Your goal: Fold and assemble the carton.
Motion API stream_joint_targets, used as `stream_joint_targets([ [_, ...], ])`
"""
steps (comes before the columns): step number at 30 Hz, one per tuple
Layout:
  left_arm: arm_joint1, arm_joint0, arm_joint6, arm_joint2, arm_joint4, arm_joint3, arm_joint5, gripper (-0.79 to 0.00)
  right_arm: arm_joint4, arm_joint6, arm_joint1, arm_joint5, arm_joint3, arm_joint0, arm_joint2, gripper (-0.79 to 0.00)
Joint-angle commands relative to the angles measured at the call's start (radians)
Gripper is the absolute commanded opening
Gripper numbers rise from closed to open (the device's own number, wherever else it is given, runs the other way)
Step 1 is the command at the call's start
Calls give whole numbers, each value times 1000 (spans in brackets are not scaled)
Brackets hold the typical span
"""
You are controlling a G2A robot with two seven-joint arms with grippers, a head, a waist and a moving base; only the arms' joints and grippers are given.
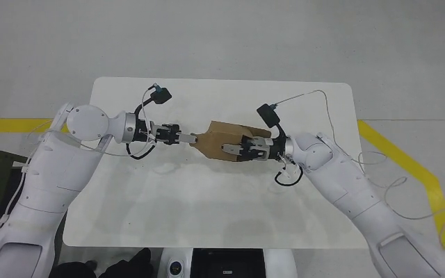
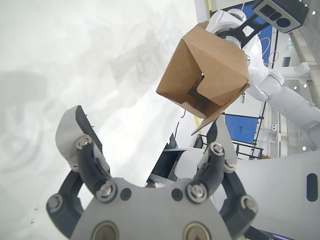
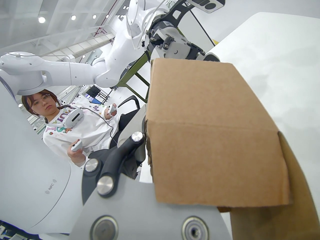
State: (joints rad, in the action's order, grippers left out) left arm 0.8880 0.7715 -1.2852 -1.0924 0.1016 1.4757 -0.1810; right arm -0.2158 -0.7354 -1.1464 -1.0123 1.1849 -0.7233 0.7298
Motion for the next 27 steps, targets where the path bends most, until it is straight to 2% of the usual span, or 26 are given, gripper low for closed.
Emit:
stream_joint_targets([
  [1, 0, 0, 0, 0, 3, -2, 1, 0, -8, -6, -2, 0, 3, 0, -1, -785],
  [27, 9, 8, -3, 29, 90, -12, -37, 0, -91, -72, -43, 0, 48, -2, 14, -785],
])
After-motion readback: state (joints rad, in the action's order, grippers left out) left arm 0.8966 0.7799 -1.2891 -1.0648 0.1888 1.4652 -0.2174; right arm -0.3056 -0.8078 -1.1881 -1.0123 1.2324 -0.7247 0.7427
